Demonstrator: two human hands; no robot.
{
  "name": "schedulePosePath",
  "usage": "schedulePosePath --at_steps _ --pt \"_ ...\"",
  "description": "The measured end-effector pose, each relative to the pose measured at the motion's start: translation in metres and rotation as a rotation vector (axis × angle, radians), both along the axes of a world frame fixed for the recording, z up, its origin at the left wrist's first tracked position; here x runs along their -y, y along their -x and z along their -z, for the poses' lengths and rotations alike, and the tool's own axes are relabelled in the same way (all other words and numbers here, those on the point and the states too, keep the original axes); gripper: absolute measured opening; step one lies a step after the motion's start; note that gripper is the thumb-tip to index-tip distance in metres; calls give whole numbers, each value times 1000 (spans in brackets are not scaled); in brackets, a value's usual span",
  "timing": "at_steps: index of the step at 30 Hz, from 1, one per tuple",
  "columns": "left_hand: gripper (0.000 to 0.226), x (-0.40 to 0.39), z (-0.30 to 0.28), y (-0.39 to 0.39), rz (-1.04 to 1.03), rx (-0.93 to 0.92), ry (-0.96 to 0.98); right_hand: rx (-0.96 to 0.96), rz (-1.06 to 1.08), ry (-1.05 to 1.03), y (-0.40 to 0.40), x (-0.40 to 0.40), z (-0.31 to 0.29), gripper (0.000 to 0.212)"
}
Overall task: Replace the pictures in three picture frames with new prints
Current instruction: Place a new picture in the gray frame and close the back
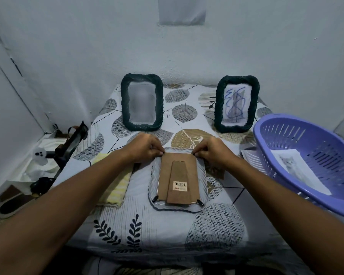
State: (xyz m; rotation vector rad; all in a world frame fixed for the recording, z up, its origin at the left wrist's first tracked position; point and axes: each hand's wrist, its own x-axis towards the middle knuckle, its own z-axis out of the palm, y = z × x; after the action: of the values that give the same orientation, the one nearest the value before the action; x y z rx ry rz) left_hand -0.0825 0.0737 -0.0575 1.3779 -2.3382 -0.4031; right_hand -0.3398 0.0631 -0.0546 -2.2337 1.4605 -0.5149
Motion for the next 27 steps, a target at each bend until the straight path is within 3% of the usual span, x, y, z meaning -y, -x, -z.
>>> schedulePosePath --at_steps 19,24,27 --pt "13 -4 -8 8 -107 -41 -97 62 33 -36 -3 -8 -1 15" --pt "30 -28 -11 17 -350 -105 -33 108 284 29 -2 -30 -1 9" --pt "20 -50 -14 19 -493 -118 -143 113 352 -141 5 -46 -4 18"
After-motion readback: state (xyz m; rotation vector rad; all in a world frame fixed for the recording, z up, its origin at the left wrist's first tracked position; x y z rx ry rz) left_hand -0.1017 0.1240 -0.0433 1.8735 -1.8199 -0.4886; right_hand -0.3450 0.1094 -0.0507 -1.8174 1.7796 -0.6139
